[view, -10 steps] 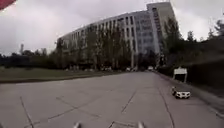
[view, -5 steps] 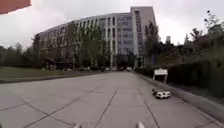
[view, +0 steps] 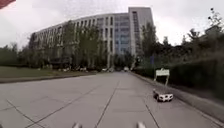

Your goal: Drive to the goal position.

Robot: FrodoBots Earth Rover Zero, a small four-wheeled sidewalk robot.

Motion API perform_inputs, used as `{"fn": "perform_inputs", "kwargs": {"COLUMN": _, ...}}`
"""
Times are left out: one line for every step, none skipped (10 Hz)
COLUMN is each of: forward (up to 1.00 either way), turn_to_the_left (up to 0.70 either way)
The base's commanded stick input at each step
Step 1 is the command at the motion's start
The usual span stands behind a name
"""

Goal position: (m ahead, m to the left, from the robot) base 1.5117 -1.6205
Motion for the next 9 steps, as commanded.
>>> {"fn": "perform_inputs", "kwargs": {"forward": 0.7, "turn_to_the_left": 0.0}}
{"fn": "perform_inputs", "kwargs": {"forward": 0.7, "turn_to_the_left": 0.0}}
{"fn": "perform_inputs", "kwargs": {"forward": 0.7, "turn_to_the_left": 0.0}}
{"fn": "perform_inputs", "kwargs": {"forward": 0.7, "turn_to_the_left": 0.0}}
{"fn": "perform_inputs", "kwargs": {"forward": 0.7, "turn_to_the_left": 0.0}}
{"fn": "perform_inputs", "kwargs": {"forward": 0.7, "turn_to_the_left": 0.0}}
{"fn": "perform_inputs", "kwargs": {"forward": 0.7, "turn_to_the_left": 0.0}}
{"fn": "perform_inputs", "kwargs": {"forward": 0.7, "turn_to_the_left": -0.02}}
{"fn": "perform_inputs", "kwargs": {"forward": 0.7, "turn_to_the_left": -0.12}}
